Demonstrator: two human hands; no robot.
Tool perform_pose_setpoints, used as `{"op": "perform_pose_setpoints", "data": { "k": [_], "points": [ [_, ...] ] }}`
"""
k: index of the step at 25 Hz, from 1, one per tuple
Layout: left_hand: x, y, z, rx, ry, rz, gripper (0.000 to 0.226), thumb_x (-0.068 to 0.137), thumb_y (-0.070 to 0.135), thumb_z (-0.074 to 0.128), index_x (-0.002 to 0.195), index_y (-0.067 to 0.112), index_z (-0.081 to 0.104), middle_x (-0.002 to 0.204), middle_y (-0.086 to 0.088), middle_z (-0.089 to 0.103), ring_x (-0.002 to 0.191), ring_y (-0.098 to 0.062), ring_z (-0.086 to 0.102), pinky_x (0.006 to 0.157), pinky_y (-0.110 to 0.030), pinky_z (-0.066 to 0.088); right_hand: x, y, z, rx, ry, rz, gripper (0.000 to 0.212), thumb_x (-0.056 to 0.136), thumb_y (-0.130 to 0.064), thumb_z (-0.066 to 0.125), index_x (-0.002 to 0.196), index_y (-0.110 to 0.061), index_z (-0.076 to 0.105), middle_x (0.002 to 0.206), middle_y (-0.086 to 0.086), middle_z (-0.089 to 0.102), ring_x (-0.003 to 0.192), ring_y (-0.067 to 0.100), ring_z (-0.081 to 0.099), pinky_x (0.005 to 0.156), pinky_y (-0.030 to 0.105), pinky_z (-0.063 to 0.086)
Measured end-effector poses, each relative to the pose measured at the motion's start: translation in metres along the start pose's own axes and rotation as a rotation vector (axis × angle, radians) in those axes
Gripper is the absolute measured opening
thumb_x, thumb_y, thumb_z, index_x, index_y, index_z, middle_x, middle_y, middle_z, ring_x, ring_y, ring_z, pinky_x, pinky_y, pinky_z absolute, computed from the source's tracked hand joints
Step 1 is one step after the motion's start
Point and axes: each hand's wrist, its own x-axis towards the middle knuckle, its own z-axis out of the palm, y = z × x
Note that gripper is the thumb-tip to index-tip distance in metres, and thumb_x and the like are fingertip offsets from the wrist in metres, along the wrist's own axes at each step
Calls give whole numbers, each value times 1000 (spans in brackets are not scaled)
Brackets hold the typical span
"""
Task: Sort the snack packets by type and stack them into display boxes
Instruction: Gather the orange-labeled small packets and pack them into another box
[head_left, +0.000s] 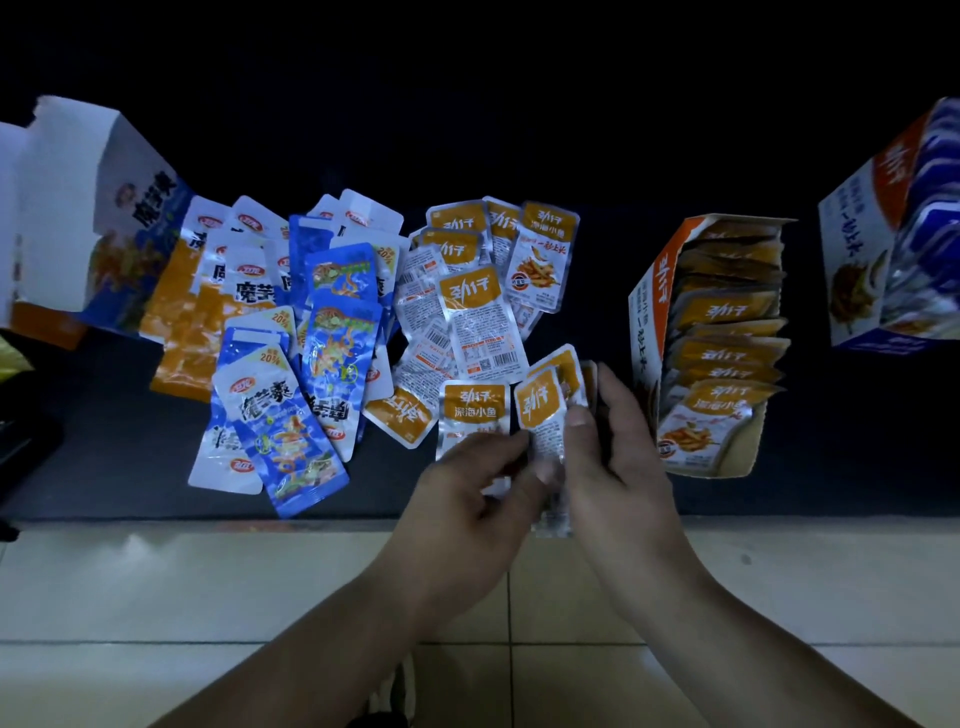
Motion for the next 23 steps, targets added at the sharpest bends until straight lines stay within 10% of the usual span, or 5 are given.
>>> {"op": "perform_pose_setpoints", "data": {
  "k": [5,10,15,19,23],
  "points": [
    [0,9,0,-156,-26,-51,15,95,16,73,109,22,76,97,0,78,96,-18,75,83,-36,62,-1,0,3,127,-35,23,43,108,-19,48,140,-47,54,135,-15,63,123,6,62,104,44,53],
    [-1,0,-11,-104,205,-107,29,103,3,54,99,19,78,86,-3,78,80,-19,73,71,-32,59,0,2,-6,-119,1,-58,65,107,-6,42,150,-54,33,153,-20,43,136,-5,44,112,25,45],
    [-2,2,-11,-349,381,-87,51,100,-5,57,139,28,59,92,-5,77,83,-18,75,69,-28,61,1,4,-8,-92,20,-11,65,107,-7,44,155,-49,29,145,-32,43,121,-24,43,92,0,43],
    [-7,-2,5,-92,180,-44,56,97,9,67,137,47,56,76,-5,71,72,-31,71,68,-47,62,0,-2,1,73,52,22,48,109,-16,45,144,-49,44,119,-42,54,100,-28,55,79,7,52],
    [-4,2,-1,293,84,187,49,98,27,66,145,37,53,64,7,61,55,-11,60,54,-30,51,-4,-6,1,68,-3,14,54,103,-22,57,147,-47,39,116,-38,57,96,-28,56,74,3,50]
  ]
}}
